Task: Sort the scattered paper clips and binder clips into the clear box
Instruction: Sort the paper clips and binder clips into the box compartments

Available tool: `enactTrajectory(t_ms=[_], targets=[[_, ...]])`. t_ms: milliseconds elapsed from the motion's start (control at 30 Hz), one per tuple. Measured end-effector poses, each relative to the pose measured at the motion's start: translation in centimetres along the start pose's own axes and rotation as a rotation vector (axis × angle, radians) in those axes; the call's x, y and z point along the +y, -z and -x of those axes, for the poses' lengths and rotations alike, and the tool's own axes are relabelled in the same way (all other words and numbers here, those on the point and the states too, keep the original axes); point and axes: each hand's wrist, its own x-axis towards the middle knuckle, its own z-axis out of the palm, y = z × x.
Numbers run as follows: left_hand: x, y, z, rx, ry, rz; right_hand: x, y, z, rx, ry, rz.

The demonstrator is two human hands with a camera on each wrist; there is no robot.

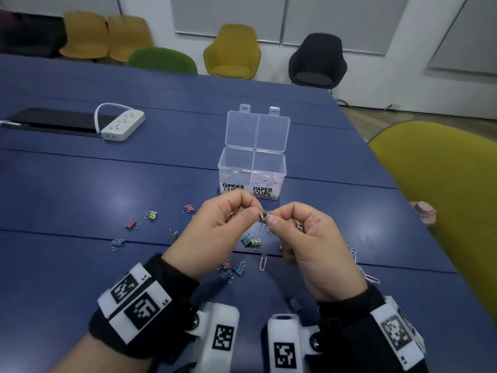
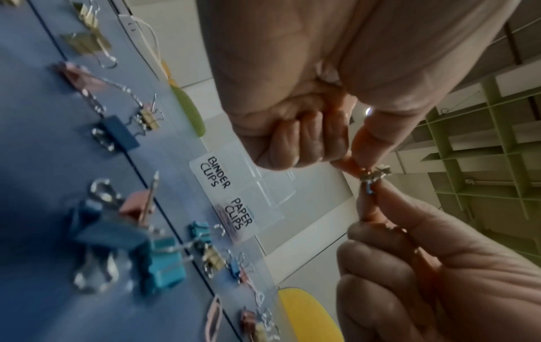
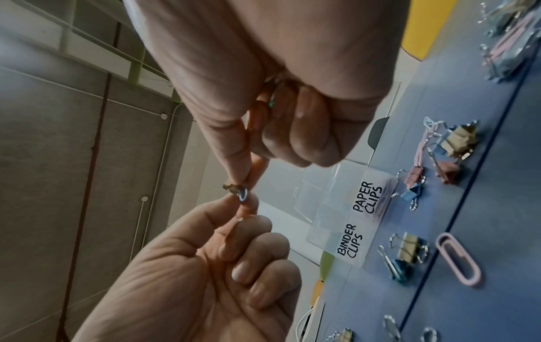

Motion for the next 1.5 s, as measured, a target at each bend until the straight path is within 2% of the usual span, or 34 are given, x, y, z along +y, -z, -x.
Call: enactTrajectory(t_ms=[167, 300, 367, 467, 533, 667, 800, 900, 967, 1033, 1100, 1200, 1367, 1500], targets=[[0.2, -0.5, 0.3, -0.014, 0.137, 0.240, 0.5, 0.0, 0.0, 0.003, -0.025, -0.093], [0.4, -0.4, 0.4, -0.016, 0.180, 0.254, 0.3, 0.2, 0.0, 0.023, -0.029, -0.127], [0.7, 0.3, 0.3, 0.032, 0.161, 0.142, 0.2, 0.4, -0.2, 0.065, -0.046, -0.191], [1.0, 1.9, 0.4, 0.145, 0.107, -0.134, 0.0, 0.9, -0.6, 0.135, -0.116, -0.423], [1.0, 2.9, 0.5, 0.153, 0.113, -0.319, 0.0, 1.2, -0.6, 0.176, -0.141, -0.517], [1.0, 3.5, -0.3, 0.063, 0.244, -0.664, 0.8, 2.0, -1.2, 0.243, -0.215, -0.619], [1.6, 2.7, -1.3, -0.035, 0.324, -0.941, 0.6, 2.8, -1.3, 0.226, -0.271, -0.720], [1.9, 1.9, -1.7, -0.132, 0.350, -1.088, -0.1, 3.6, -0.9, 0.209, -0.274, -0.742], [2.3, 1.3, -1.6, -0.160, 0.311, -1.173, -0.7, 4.3, -0.5, 0.196, -0.274, -0.735], [2.7, 0.5, -1.4, -0.197, 0.238, -1.226, -1.5, 5.3, 0.1, 0.171, -0.263, -0.619], [3.1, -0.4, -1.2, -0.269, 0.206, -1.243, -2.6, 6.4, 1.0, 0.126, -0.242, -0.379], [3.2, -1.8, -1.6, -0.380, 0.245, -1.325, -4.2, 7.8, 2.3, -0.007, -0.217, 0.138], [3.1, -3.9, -2.3, -0.515, 0.329, -1.505, -5.7, 8.7, 4.1, -0.313, -0.163, 1.108], [4.1, -6.0, -2.3, -0.631, 0.322, -1.622, -3.9, 9.1, 4.3, -0.396, -0.203, 1.419]])
